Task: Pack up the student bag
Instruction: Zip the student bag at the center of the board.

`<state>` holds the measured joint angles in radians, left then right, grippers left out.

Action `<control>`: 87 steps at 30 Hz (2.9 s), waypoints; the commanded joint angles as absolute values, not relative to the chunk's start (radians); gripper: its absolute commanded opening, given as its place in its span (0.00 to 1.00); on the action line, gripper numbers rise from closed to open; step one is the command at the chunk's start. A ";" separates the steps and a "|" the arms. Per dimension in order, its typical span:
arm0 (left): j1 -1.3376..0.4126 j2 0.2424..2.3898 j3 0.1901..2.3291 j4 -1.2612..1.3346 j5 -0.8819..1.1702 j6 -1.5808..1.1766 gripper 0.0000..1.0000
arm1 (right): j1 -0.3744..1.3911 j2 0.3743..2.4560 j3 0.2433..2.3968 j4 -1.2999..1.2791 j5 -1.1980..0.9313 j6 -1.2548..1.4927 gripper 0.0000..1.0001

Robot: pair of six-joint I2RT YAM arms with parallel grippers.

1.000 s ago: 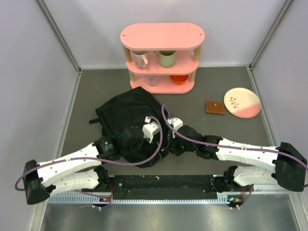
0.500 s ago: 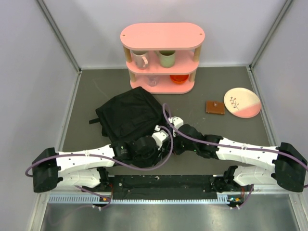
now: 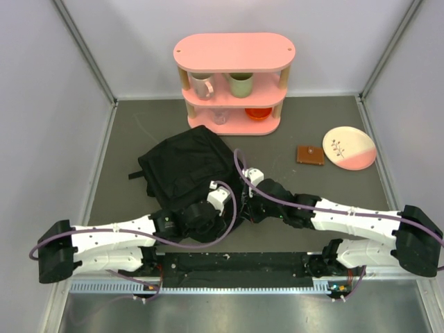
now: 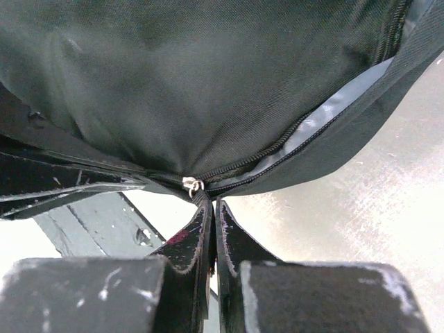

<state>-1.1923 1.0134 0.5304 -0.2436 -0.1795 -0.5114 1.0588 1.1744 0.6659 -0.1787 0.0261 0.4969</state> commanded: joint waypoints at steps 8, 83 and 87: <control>-1.197 0.925 0.442 -0.360 -0.209 -0.624 0.00 | 1.009 1.215 0.713 -0.201 0.080 0.446 0.00; -1.221 0.681 0.290 -0.310 -0.213 -0.801 0.04 | 0.894 1.455 1.026 -0.239 -0.282 0.207 0.55; -1.220 0.686 0.288 -0.310 -0.218 -0.802 0.03 | 0.910 1.549 1.091 -0.337 -0.271 0.095 0.54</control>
<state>-1.2125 0.6804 0.2874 -0.3584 -0.2283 -0.8158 0.8875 1.4868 1.0214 -0.2211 -0.2623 0.2520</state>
